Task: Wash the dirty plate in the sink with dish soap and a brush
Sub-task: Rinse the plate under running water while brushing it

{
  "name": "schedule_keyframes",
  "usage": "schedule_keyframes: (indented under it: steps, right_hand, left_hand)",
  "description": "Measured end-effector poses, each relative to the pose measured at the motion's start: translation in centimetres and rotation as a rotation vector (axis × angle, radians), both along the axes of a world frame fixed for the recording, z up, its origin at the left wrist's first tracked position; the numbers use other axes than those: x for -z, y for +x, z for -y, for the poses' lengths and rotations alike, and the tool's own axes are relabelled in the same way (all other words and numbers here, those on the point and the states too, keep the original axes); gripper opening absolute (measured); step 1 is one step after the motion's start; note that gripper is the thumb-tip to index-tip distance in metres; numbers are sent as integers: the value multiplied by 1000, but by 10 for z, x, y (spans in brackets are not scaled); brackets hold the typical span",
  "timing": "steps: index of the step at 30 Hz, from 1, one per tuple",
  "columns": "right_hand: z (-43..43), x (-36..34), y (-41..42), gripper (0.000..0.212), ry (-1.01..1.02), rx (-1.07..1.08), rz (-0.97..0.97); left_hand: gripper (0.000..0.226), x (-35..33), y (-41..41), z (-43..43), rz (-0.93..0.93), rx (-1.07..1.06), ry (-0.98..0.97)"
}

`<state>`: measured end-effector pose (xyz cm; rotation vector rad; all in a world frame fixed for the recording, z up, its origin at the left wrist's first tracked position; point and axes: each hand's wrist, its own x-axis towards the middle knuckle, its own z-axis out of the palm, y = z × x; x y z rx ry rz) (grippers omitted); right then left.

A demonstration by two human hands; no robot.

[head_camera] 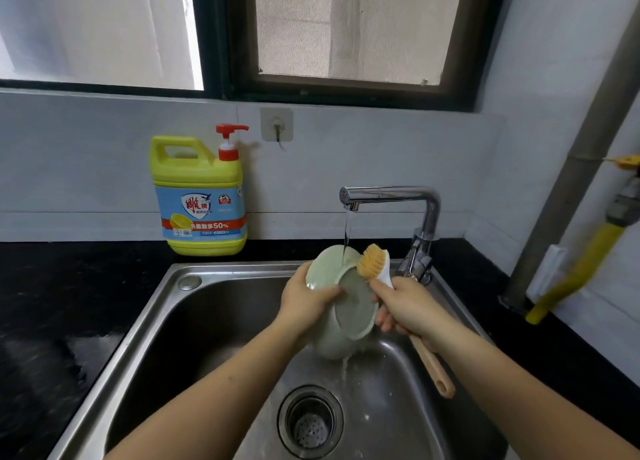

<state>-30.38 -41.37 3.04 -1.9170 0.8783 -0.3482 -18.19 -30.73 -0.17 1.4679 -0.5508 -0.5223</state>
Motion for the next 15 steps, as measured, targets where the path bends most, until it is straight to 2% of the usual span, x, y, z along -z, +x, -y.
schedule_keyframes:
  steps: [4, 8, 11, 15]
  right_hand:
    - [-3, 0, -2, 40, 23, 6, 17]
    - [-5, 0, -4, 42, 27, 15, 33]
    - [-5, 2, -5, 42, 28, 21, 38]
    - [-6, 4, -5, 40, 42, 40, 33]
  left_hand:
    - [38, -6, -4, 0, -225, -62, -149]
    - [40, -8, 2, -10, -360, -71, -158]
    - [39, -11, 6, -22, -347, -35, -164]
    - [43, -14, 14, -39, -225, 4, -122]
